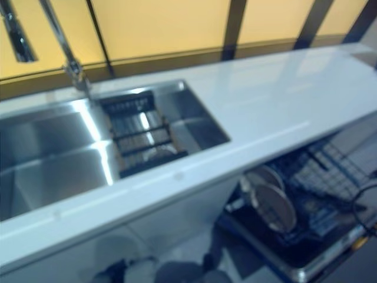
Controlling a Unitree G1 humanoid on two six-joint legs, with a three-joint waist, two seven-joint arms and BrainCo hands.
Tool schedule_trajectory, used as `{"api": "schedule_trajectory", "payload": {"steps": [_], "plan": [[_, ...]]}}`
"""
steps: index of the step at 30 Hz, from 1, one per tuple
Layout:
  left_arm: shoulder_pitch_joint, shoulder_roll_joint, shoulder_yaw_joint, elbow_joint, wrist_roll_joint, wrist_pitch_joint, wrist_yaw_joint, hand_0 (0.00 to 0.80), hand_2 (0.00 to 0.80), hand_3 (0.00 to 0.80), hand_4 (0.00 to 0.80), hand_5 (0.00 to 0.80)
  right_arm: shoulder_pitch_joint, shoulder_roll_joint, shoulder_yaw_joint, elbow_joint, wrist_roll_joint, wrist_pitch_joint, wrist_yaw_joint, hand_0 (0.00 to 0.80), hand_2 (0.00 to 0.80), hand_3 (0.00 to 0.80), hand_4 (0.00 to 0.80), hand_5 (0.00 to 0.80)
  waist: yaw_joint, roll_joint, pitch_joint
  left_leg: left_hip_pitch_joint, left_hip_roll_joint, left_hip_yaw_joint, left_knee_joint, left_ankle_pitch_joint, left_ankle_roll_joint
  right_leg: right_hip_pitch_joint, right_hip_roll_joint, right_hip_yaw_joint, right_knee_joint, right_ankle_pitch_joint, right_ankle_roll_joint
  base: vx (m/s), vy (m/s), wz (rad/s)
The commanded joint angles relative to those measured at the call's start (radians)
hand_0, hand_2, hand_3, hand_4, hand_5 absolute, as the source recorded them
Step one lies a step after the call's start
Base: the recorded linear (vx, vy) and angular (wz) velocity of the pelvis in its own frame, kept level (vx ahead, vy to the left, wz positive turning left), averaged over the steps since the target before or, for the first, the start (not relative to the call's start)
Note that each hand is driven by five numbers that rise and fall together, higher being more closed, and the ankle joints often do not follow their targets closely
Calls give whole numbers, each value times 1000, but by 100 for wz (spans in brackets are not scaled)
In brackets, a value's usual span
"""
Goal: Take plates into dishwasher
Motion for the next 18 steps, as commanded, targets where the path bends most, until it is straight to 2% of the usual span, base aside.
{"api": "schedule_trajectory", "payload": {"steps": [1, 6, 9, 10, 11, 12, 14, 15, 16, 18], "plan": [[-27, 60, 25, 41, -2, -25, 21, 0, 0, 0, 0, 0, -35, -10, -57, 71, 131, 59, -42, 0, 0, 0, 0, 0, 8, -67, -17, 68, -11, 15, 5, -101, 93, -27, -36, 51, 5, 6, 96, 0, 0, 0], [-24, 73, 38, 47, 5, -4, 21, 0, 0, 0, 0, 0, 61, 65, -156, 178, 463, 45, -161, 0, 0, 0, 0, 0, 7, -64, -14, 75, -12, 15, 8, -103, 92, -22, -40, 45, 9, 5, 95, 0, 0, 0], [-26, 78, 35, 52, 9, 17, 24, 0, 0, 0, 0, 0, 83, 103, -176, 235, 516, 19, -216, 0, 0, 0, 0, 0, 8, -62, -13, 78, -13, 15, 10, -106, 93, -20, -42, 42, 10, 4, 95, -10, -4, -2], [-26, 85, 34, 61, 23, 58, 7, 0, 0, 0, 0, 0, 114, 144, -199, 293, 585, -5, -261, 0, 0, 0, 0, 0, 10, -56, -11, 82, -13, 10, 10, -107, 94, -16, -44, 39, 11, 4, 93, -25, -7, -4], [-26, 85, 33, 62, 23, 62, 6, 0, 0, 0, 0, 0, 117, 145, -202, 295, 588, -5, -264, 0, 0, 0, 0, 0, 10, -56, -11, 82, -13, 10, 10, -107, 94, -16, -44, 39, 11, 4, 93, -54, 6, -3], [-31, 87, 22, 72, 26, 79, -7, 0, 0, 0, 0, 0, 134, 177, -216, 377, 615, -49, -315, 0, 0, 0, 0, 0, 14, -49, -9, 81, -16, -4, 13, -111, 97, -10, -42, 43, 15, -4, 89, -47, 23, 0], [-45, 90, 17, 96, 16, 48, 16, 0, 0, 0, 0, 0, 137, 200, -225, 491, 643, -118, -355, 0, 0, 0, 0, 0, 27, -43, -5, 77, -33, -54, 35, -132, 110, -11, -37, 61, 37, -19, 80, -50, 46, 0], [-46, 91, 18, 99, 9, 42, 25, 0, 0, 0, 0, 0, 136, 203, -222, 509, 650, -126, -361, 0, 0, 0, 0, 0, 28, -42, -3, 76, -38, -63, 47, -142, 114, -13, -36, 68, 44, -23, 77, -46, 84, -7], [-44, 97, 26, 101, -11, 38, 37, 0, 0, 0, 0, 0, 126, 212, -210, 560, 672, -147, -371, 0, 0, 0, 0, 0, 38, -43, 4, 62, -69, -121, 131, -196, 133, -24, -30, 106, 72, -33, 65, -35, 97, -15], [-38, 98, 36, 105, -16, 24, 36, 0, 0, 0, 0, 0, 105, 227, -183, 617, 695, -144, -342, 0, 0, 0, 0, 0, 65, -44, 24, 22, -139, -241, 231, -274, 168, -52, -26, 171, 106, -27, 60, -24, 118, -50]]}}
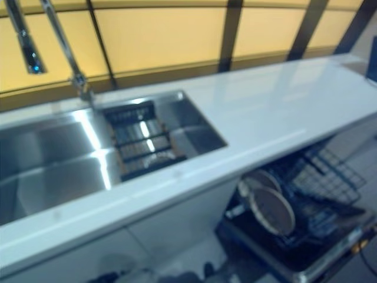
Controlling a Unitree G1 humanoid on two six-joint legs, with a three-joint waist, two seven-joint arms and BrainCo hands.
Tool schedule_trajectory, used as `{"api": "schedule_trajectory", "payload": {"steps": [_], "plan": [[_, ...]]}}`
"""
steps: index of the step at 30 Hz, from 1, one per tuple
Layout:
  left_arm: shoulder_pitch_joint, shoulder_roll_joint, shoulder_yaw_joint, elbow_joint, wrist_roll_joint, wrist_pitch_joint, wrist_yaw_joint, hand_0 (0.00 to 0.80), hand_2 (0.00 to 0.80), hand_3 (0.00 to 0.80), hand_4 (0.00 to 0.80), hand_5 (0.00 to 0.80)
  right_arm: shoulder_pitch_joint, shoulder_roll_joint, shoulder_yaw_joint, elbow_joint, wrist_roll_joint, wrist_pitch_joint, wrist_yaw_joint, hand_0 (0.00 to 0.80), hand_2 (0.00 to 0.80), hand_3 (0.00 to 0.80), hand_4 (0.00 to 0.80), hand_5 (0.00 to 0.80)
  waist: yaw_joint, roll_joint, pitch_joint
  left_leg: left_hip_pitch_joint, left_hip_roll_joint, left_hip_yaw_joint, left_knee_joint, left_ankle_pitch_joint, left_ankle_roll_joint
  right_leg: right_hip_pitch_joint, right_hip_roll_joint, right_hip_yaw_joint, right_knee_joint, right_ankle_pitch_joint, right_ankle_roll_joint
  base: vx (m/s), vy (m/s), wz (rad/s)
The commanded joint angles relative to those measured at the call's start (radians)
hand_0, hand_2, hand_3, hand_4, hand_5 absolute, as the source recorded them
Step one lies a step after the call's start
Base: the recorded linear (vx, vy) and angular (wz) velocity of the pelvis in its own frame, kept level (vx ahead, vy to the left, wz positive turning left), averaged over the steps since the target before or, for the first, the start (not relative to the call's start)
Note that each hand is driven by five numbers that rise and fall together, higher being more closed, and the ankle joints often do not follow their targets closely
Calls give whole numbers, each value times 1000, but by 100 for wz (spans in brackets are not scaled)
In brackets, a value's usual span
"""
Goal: Take plates into dishwasher
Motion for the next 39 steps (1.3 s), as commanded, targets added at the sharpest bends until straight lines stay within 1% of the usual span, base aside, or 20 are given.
{"api": "schedule_trajectory", "payload": {"steps": [1, 3, 5, 8, 9, 12, 14, 16, 17, 18, 19, 20, 21, 22, 23, 27, 31, 34, 37, 39], "plan": [[-48, 54, 38, 25, 0, -50, 23, 0, 0, 0, 0, 0, -87, 9, 19, 79, 54, -42, -16, 0, 0, 0, 0, 0, 56, -64, 65, -12, -128, -173, 227, -240, 176, -72, -35, 118, 111, -18, 65, -48, 125, -106], [-57, 65, 26, 18, 52, -57, 11, 0, 0, 0, 0, 0, -72, 28, 7, 116, 88, -35, -11, 0, 0, 0, 0, 0, 58, -64, 90, -37, -147, -165, 263, -248, 192, -101, -47, 119, 111, 26, 69, -79, 98, -88], [-69, 82, -4, 7, 127, -41, 5, 0, 0, 0, 0, 0, -22, 70, -27, 125, 100, -38, -17, 0, 0, 0, 0, 0, 57, -59, 124, -64, -168, -167, 282, -230, 184, -142, -82, 52, 26, 95, 80, -165, 81, -10], [-57, 117, -8, -4, 136, -17, 12, 0, 0, 0, 0, 0, 10, 104, -46, 120, 131, -38, 8, 0, 0, 0, 0, 0, 72, -39, 155, -56, -157, -154, 243, -198, 182, -168, -90, -40, 112, 85, 74, -248, 61, -5], [-50, 125, -5, -4, 131, -10, 14, 0, 0, 0, 0, 0, 13, 115, -46, 129, 128, -41, 21, 0, 0, 0, 0, 0, 80, -33, 153, -58, -152, -151, 222, -183, 185, -159, -95, -43, 136, 85, 71, -324, -12, -37], [-34, 142, 13, -7, 117, 11, 30, 0, 0, 0, 0, 0, 26, 168, -31, 171, 122, -51, 37, 0, 0, 0, 0, 0, 119, -17, 135, -86, -123, -145, 174, -130, 184, -112, -138, -51, 215, 91, 66, -347, -130, -50], [-34, 155, 21, 1, 92, 27, 35, 0, 0, 0, 0, 0, 19, 210, -1, 203, 150, -71, 14, 0, 0, 0, 0, 0, 157, -7, 119, -129, -77, -134, 180, -105, 179, -57, -188, -75, 280, 79, 57, -366, -245, -39], [-39, 160, 23, 9, 95, 30, 31, 0, 0, 0, 0, 0, 15, 230, 10, 226, 151, -86, -8, 0, 0, 0, 0, 0, 176, -10, 107, -163, -52, -135, 193, -96, 177, -23, -215, -76, 300, 76, 54, -275, -296, -36], [-55, 168, 17, 11, 103, 28, 34, 0, 0, 0, 0, 0, 1, 254, 31, 257, 163, -94, -33, 0, 0, 0, 0, 0, 209, -26, 94, -230, -20, -142, 238, -91, 170, 49, -237, -95, 271, 42, 59, -317, -394, -40], [-67, 175, 13, 10, 105, 27, 35, 0, 0, 0, 0, 0, -7, 260, 39, 265, 183, -87, -42, 0, 0, 0, 0, 0, 214, -32, 94, -260, -10, -156, 262, -89, 167, 69, -221, -83, 257, 5, 63, -469, -563, -53], [-103, 195, -2, 4, 106, 30, 33, 0, 0, 0, 0, 0, -21, 267, 54, 269, 212, -69, -53, 0, 0, 0, 0, 0, 226, -54, 98, -327, -3, -194, 314, -87, 157, 96, -181, -63, 205, -67, 72, -479, -489, -36], [-132, 209, -4, -6, 93, 33, 40, 0, 0, 0, 0, 0, -39, 280, 70, 267, 226, -64, -66, 0, 0, 0, 0, 0, 246, -72, 103, -376, 12, -188, 343, -78, 142, 108, -190, -123, 169, -72, 74, -591, -547, -5], [-158, 225, -4, -15, 69, 28, 52, 0, 0, 0, 0, 0, -64, 291, 88, 271, 238, -62, -75, 0, 0, 0, 0, 0, 256, -80, 116, -403, 31, -191, 352, -66, 125, 112, -184, -154, 145, -77, 79, -522, -429, 1], [-180, 235, -1, -25, 53, 31, 58, 0, 0, 0, 0, 0, -83, 295, 101, 274, 256, -55, -81, 0, 0, 0, 0, 0, 258, -81, 126, -409, 41, -196, 344, -53, 114, 108, -170, -149, 135, -88, 86, -505, -416, -27], [-211, 249, 1, -51, 26, 44, 65, 0, 0, 0, 0, 0, -103, 299, 114, 272, 284, -48, -93, 0, 0, 0, 0, 0, 263, -82, 138, -407, 50, -196, 319, -30, 103, 104, -158, -163, 131, -105, 91, -429, -342, -60], [-241, 240, -6, -106, 2, 50, 61, 0, 0, 0, 0, 0, -125, 298, 111, 254, 314, -56, -108, 0, 0, 0, 0, 0, 266, -66, 164, -384, 41, -218, 216, 29, 88, 92, -136, -185, 139, -127, 87, -364, -226, -29], [-256, 217, -27, -103, -17, 59, 78, 0, 0, 0, 0, 0, -160, 285, 122, 246, 339, -56, -127, 0, 0, 0, 0, 0, 278, -43, 178, -410, 32, -236, 184, 62, 81, 94, -128, -211, 154, -167, 77, -355, -133, 3], [-236, 216, -23, -55, -26, 73, 75, 0, 0, 0, 0, 0, -178, 282, 136, 251, 326, -58, -124, 0, 0, 0, 0, 0, 285, 0, 201, -413, 50, -268, 141, 113, 67, 77, -90, -222, 241, -253, 48, -305, -141, -15], [-173, 224, 19, -22, -23, 73, 75, 0, 0, 0, 0, 0, -160, 279, 144, 259, 275, -68, -98, 0, 0, 0, 0, 0, 296, 26, 205, -416, 94, -283, 104, 173, 40, 80, -37, -232, 295, -333, 0, -160, -223, 3], [-113, 223, 64, -14, -50, 80, 96, 0, 0, 0, 0, 0, -137, 269, 142, 268, 228, -70, -68, 0, 0, 0, 0, 0, 298, 39, 207, -411, 129, -279, 62, 218, 17, 86, 7, -236, 295, -356, -36, -98, -280, -5]]}}
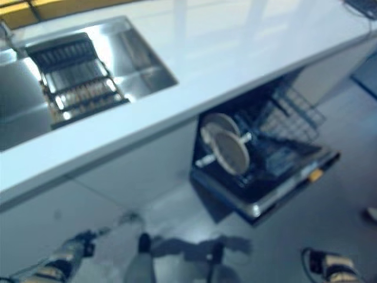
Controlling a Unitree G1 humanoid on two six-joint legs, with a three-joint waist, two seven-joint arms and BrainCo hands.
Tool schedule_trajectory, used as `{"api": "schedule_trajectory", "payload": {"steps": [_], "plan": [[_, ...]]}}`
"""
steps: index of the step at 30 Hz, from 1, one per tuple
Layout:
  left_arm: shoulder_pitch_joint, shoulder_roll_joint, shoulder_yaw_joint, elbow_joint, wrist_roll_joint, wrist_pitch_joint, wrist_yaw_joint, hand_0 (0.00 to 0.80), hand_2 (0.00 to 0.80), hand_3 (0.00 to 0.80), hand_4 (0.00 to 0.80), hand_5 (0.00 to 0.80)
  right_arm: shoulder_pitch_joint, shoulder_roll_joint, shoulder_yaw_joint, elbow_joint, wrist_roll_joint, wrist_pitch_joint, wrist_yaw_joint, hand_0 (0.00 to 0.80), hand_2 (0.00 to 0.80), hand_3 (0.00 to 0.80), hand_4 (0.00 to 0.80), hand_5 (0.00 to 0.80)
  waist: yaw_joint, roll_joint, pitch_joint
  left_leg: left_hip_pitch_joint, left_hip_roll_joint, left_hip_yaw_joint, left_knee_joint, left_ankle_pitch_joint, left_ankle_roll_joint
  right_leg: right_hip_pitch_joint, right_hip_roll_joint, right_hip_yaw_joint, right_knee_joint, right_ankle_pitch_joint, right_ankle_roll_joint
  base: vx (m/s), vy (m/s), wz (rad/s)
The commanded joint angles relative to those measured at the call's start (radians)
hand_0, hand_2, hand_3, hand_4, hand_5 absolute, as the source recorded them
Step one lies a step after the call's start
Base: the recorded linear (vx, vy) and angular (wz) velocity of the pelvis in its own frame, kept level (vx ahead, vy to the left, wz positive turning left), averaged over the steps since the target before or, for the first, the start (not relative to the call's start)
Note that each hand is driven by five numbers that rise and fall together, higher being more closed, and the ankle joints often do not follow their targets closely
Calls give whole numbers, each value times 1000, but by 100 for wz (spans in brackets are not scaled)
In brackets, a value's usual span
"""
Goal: Take plates into dishwasher
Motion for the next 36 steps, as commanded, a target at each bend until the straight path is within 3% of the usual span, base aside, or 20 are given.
{"api": "schedule_trajectory", "payload": {"steps": [1, 3, 4, 5, 6, 8, 9, 10, 12, 13, 14, 15, 16, 18, 21, 23, 27, 31, 33, 36], "plan": [[71, 16, 60, 56, -57, 14, 54, 0, 0, 0, 0, 0, 8, -81, 18, 9, -96, -9, 30, 0, 0, 0, 0, 0, 33, 13, 6, -64, 36, -28, -119, 139, 28, 105, 49, -20, 200, -259, -54, -109, -276, 1], [109, -4, 85, 54, -62, 21, 60, 0, 0, 0, 0, 0, 17, -81, 14, 12, -120, -3, 42, 0, 0, 0, 0, 0, 31, 14, 6, -60, 38, -12, -142, 145, 27, 112, 72, -20, 175, -244, -64, -123, -220, 4], [139, -35, 101, 64, -30, 8, 60, 0, 0, 0, 0, 0, 38, -75, 2, 14, -111, 9, 37, 0, 0, 0, 0, 0, 20, 11, 4, -60, 25, 25, -100, 133, 38, 128, 90, -17, 146, -225, -75, -181, -225, 10], [142, -41, 103, 71, -10, -3, 52, 0, 0, 0, 0, 0, 49, -72, -5, 16, -99, 20, 20, 0, 0, 0, 0, 0, 3, 1, 3, -56, 12, 98, -11, 96, 52, 135, 80, -38, 123, -210, -81, -232, -308, 41], [133, -48, 100, 77, 7, -10, 41, 0, 0, 0, 0, 0, 62, -73, -19, 31, -85, 22, -3, 0, 0, 0, 0, 0, -29, -22, -7, -38, -9, 228, 118, -16, 73, 140, 54, -85, 93, -190, -88, -194, -205, 84], [98, -66, 80, 73, 31, -9, 22, 0, 0, 0, 0, 0, 81, -58, -47, 66, -42, -8, -51, 0, 0, 0, 0, 0, -66, -47, -26, 3, -37, 362, 328, -180, 115, 139, 18, -156, 36, -135, -81, -229, -104, 148], [86, -78, 74, 60, 33, -17, 18, 0, 0, 0, 0, 0, 90, -51, -67, 70, -36, -32, -71, 0, 0, 0, 0, 0, -79, -54, -38, 40, -72, 359, 405, -224, 124, 124, 8, -154, 23, -111, -77, -249, 46, 141], [84, -85, 70, 40, 33, -22, 18, 0, 0, 0, 0, 0, 99, -53, -86, 61, -27, -43, -91, 0, 0, 0, 0, 0, -89, -39, -53, 98, -111, 333, 371, -233, 119, 101, 17, -151, 39, -104, -69, -165, 72, 88], [84, -89, 62, 16, 28, -19, 21, 0, 0, 0, 0, 0, 116, -68, -107, 46, -38, -49, -97, 0, 0, 0, 0, 0, -101, -25, -69, 146, -142, 280, 395, -213, 108, 79, 36, -133, 66, -115, -79, -151, 108, 34], [83, -95, 49, -13, 3, -6, 29, 0, 0, 0, 0, 0, 132, -84, -114, 33, -73, -79, -87, 0, 0, 0, 0, 0, -121, 5, -95, 257, -185, 228, 228, -227, 122, 38, 69, -125, 117, -133, -82, -255, 209, 39], [80, -98, 27, -24, -21, 2, 37, 0, 0, 0, 0, 0, 135, -88, -103, 16, -71, -80, -88, 0, 0, 0, 0, 0, -127, 18, -100, 293, -215, 188, 59, -181, 127, 9, 82, -122, 140, -122, -84, -304, 212, 42], [61, -105, 8, -19, -30, -8, 33, 0, 0, 0, 0, 0, 139, -74, -91, -21, -45, -64, -104, 0, 0, 0, 0, 0, -127, 19, -94, 262, -261, 171, -14, -198, 158, -23, 78, -129, 171, -105, -63, -290, 81, 44], [44, -104, 0, -9, -32, -16, 26, 0, 0, 0, 0, 0, 141, -54, -92, -33, -33, -65, -112, 0, 0, 0, 0, 0, -128, 14, -90, 258, -255, 183, -31, -195, 155, -39, 72, -142, 169, -93, -51, -291, -10, 58], [12, -114, -10, 8, -39, -31, 23, 0, 0, 0, 0, 0, 115, -28, -66, -56, -12, -59, -112, 0, 0, 0, 0, 0, -121, -7, -77, 245, -271, 151, -62, -188, 158, -59, 70, -128, 121, -33, -21, -288, -27, 31], [28, -119, -17, 13, -23, -68, 2, 0, 0, 0, 0, 0, 75, -61, -61, -26, -29, -32, -109, 0, 0, 0, 0, 0, -108, -12, -83, 238, -275, 153, -91, -167, 164, -41, 76, -100, 55, -8, -21, -195, 65, -2], [40, -124, -24, 2, -16, -89, 9, 0, 0, 0, 0, 0, 66, -67, -67, 1, -52, -17, -105, 0, 0, 0, 0, 0, -100, -11, -84, 231, -286, 166, -105, -158, 172, -37, 72, -106, 27, 11, -15, -146, 127, 10], [62, -92, -4, -1, 14, -63, 28, 0, 0, 0, 0, 0, 100, -70, -79, 25, -85, 1, -103, 0, 0, 0, 0, 0, -109, -19, -90, 253, -300, 182, -134, -142, 174, -69, 68, -95, -19, 85, 24, -37, 45, -2], [88, -57, 12, 35, 56, -37, 32, 0, 0, 0, 0, 0, 172, -44, -127, 28, -64, -30, -106, 0, 0, 0, 0, 0, -136, -15, -84, 249, -293, 121, -128, -132, 191, -109, 76, 29, 27, 91, 29, -69, -81, 6], [109, -29, 41, 52, 57, -18, 19, 0, 0, 0, 0, 0, 192, -20, -138, 22, -54, -41, -121, 0, 0, 0, 0, 0, -120, -10, -88, 221, -273, 124, -102, -124, 197, -88, 20, 31, 78, 77, 21, -142, -193, 13], [136, 0, 88, 79, 16, 17, -5, 0, 0, 0, 0, 0, 207, 25, -152, 43, -50, -66, -156, 0, 0, 0, 0, 0, -86, -12, -98, 172, -212, 143, 11, -161, 197, -28, -114, 51, 97, 108, 20, -113, -376, -28]]}}
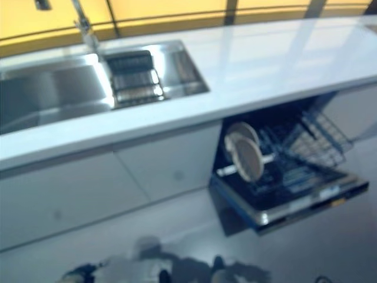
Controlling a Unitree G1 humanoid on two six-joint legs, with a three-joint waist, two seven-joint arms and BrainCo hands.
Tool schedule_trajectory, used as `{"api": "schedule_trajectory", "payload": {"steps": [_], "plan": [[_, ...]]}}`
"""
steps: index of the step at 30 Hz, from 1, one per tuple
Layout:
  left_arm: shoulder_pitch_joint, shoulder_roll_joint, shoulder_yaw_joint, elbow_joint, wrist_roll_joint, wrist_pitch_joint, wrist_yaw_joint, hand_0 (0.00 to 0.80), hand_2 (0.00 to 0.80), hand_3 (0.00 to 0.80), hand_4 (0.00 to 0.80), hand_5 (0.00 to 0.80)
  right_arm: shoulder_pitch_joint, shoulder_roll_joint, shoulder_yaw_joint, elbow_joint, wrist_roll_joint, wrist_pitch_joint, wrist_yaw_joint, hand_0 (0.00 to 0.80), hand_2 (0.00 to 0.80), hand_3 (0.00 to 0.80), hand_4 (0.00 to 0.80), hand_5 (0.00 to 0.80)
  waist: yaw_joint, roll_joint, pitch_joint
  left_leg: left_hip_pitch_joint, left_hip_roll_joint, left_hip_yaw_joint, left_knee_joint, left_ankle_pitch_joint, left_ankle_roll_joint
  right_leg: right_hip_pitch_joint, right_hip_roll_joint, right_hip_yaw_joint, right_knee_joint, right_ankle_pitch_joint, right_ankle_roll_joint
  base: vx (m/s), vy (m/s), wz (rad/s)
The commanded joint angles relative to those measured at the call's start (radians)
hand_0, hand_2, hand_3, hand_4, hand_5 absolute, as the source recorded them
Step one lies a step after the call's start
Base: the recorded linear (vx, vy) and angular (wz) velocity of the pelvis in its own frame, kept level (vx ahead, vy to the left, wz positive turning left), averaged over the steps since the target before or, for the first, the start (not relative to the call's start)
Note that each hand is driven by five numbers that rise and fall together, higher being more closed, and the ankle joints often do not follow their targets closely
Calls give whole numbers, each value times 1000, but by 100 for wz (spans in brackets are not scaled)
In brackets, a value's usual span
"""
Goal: Take plates into dishwasher
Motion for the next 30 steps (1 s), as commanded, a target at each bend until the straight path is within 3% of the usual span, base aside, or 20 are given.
{"api": "schedule_trajectory", "payload": {"steps": [1, 2, 5, 7, 9, 11, 12, 13, 17, 24, 27, 30], "plan": [[8, 24, 69, 56, 2, 36, -14, 0, 0, 0, 0, 0, 18, 10, -1, 30, -19, -35, -60, 0, 0, 0, 0, 0, 27, -15, -25, -71, -11, -74, 167, -93, 52, -14, -155, 24, 65, 139, 34, -95, -565, -20], [3, 27, 78, 57, 6, 52, -16, 0, 0, 0, 0, 0, 15, 22, -5, 39, -26, -40, -68, 0, 0, 0, 0, 0, 42, -27, -20, -105, 26, -68, 235, -110, 42, 1, -218, 20, 48, 158, 43, -136, -578, -15], [-29, 25, 65, 29, -40, 76, 7, 0, 0, 0, 0, 0, -30, 42, 11, 61, 11, -49, -82, 0, 0, 0, 0, 0, 66, -36, 19, -183, 130, -66, 381, -168, 8, -17, -288, -18, 47, 172, 64, -197, -610, -14], [-25, 0, 62, -17, -70, 87, 45, 0, 0, 0, 0, 0, -46, 58, 19, 40, 35, -45, -92, 0, 0, 0, 0, 0, 81, -38, 34, -218, 178, -70, 408, -155, -7, -5, -248, -59, 80, 94, 69, -167, -448, -17], [-23, -11, 53, -54, -146, 75, 59, 0, 0, 0, 0, 0, -66, 77, 55, 9, 91, -45, -102, 0, 0, 0, 0, 0, 79, -25, 62, -241, 200, -107, 387, -107, -31, -45, -205, -41, 158, 21, 65, -198, -251, 0], [-25, -15, 57, -63, -133, 67, 38, 0, 0, 0, 0, 0, -69, 83, 63, 0, 105, -56, -108, 0, 0, 0, 0, 0, 77, -22, 73, -239, 205, -108, 362, -81, -43, -49, -201, -54, 155, 17, 66, -156, -149, -2], [-36, -38, 39, -69, -117, 26, 12, 0, 0, 0, 0, 0, -75, 80, 66, -8, 176, -82, -126, 0, 0, 0, 0, 0, 75, -8, 83, -229, 210, -103, 285, -23, -65, -39, -186, -80, 135, -5, 65, -142, -132, 16], [-38, -43, 37, -69, -117, 23, 10, 0, 0, 0, 0, 0, -76, 79, 62, -8, 184, -87, -129, 0, 0, 0, 0, 0, 74, -3, 87, -222, 208, -106, 270, -15, -69, -34, -183, -83, 135, -12, 65, -138, -102, 15], [-43, -72, 4, -89, -117, -19, -8, 0, 0, 0, 0, 0, -102, 68, 17, -16, 361, -148, -133, 0, 0, 0, 0, 0, 72, 37, 103, -208, 177, -129, 174, 43, -93, -43, -192, -105, 151, -39, 64, -92, 30, 19], [-11, -80, 4, -85, -133, -46, -4, 0, 0, 0, 0, 0, -143, 75, -28, -53, 629, -181, -73, 0, 0, 0, 0, 0, 77, 86, 122, -199, 135, -143, 177, 40, -88, -64, -231, -95, 227, -78, 56, -26, 63, 15], [0, -99, -3, -71, -155, -56, -13, 0, 0, 0, 0, 0, -194, 62, -49, -43, 803, -203, -50, 0, 0, 0, 0, 0, 90, 130, 145, -225, 105, -159, 208, 30, -83, -97, -256, -80, 293, -111, 49, -71, 114, 4], [7, -115, -13, -61, -169, -57, -8, 0, 0, 0, 0, 0, -242, 53, -50, -57, 881, -204, -57, 0, 0, 0, 0, 0, 102, 156, 165, -259, 84, -178, 247, 21, -78, -137, -273, -61, 352, -133, 42, -92, 115, 4]]}}
